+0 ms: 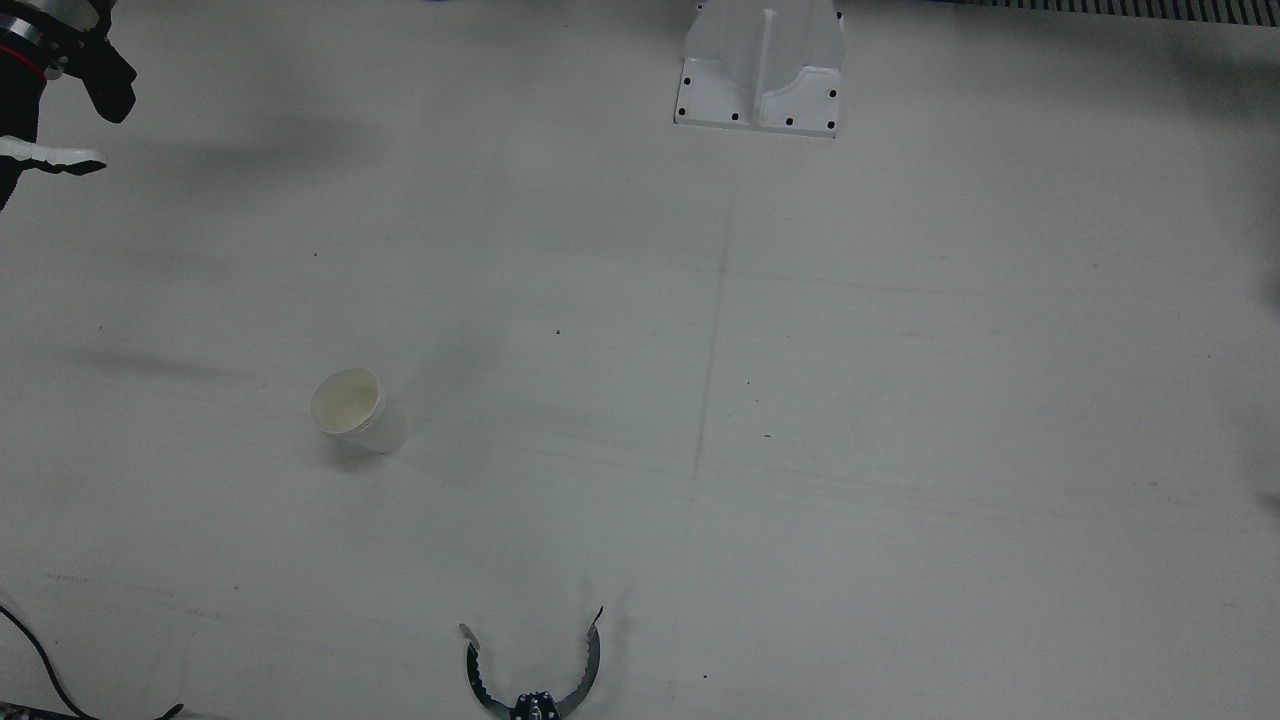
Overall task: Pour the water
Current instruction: 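Close the left hand around the beige cup and lift it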
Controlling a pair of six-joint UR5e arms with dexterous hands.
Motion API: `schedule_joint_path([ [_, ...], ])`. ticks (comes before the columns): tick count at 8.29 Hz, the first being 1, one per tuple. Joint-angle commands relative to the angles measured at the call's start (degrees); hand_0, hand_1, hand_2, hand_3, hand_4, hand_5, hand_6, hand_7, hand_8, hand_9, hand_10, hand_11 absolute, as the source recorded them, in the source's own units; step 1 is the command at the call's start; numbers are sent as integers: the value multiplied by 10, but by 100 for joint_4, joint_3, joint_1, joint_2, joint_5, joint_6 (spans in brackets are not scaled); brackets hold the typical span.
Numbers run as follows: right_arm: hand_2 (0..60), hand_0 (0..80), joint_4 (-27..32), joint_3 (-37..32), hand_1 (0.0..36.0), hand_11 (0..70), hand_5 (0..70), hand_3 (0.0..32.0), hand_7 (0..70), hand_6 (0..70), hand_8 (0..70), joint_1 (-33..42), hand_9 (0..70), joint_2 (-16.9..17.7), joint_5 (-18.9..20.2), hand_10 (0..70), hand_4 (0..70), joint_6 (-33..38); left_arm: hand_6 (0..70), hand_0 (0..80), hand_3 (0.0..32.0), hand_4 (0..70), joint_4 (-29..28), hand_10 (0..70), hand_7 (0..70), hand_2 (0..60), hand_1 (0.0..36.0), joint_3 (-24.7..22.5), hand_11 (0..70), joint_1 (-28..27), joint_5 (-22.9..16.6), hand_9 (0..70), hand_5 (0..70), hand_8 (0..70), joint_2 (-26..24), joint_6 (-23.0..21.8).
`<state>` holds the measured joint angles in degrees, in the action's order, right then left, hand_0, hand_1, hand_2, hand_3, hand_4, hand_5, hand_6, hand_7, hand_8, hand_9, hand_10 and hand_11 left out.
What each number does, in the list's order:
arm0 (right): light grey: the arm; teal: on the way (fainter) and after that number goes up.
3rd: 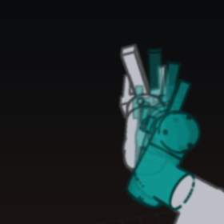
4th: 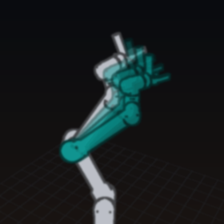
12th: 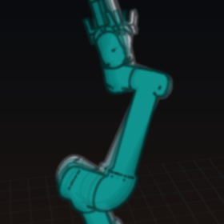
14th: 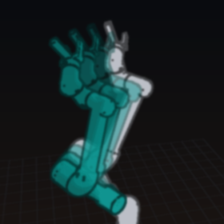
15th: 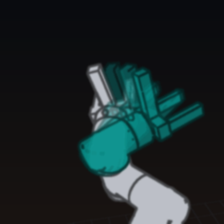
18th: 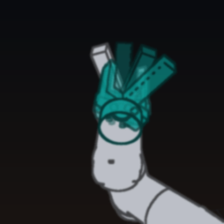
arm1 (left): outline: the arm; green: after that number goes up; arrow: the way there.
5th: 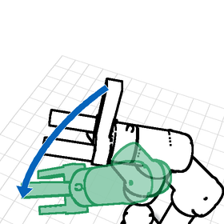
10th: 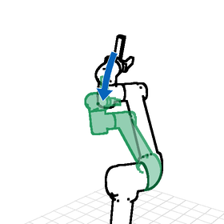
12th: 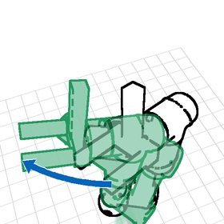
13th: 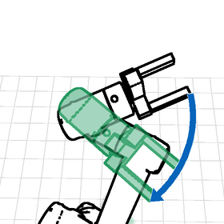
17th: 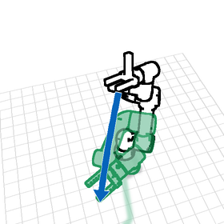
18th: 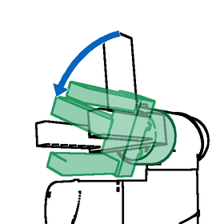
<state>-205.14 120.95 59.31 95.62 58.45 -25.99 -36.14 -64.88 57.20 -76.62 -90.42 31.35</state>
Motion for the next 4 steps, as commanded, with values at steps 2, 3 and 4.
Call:
schedule_joint_path([
  [2,0,463,18,-106,92,6,16,0,2,12,19,-34,18,1,-9,0,60,-3,0,484,0,96,63,13,0,0,115,20,34,-60,42,12,0,0,-2,29],
  [3,0,462,18,-141,91,5,16,0,2,12,19,-34,18,1,-9,0,60,-3,0,481,0,97,72,13,0,0,112,20,34,-121,51,11,0,0,-2,29],
  [4,0,463,18,-150,91,6,16,0,1,11,20,-42,19,1,-9,0,59,-3,0,481,0,97,80,13,0,0,112,20,33,-121,51,13,0,0,-11,29],
])
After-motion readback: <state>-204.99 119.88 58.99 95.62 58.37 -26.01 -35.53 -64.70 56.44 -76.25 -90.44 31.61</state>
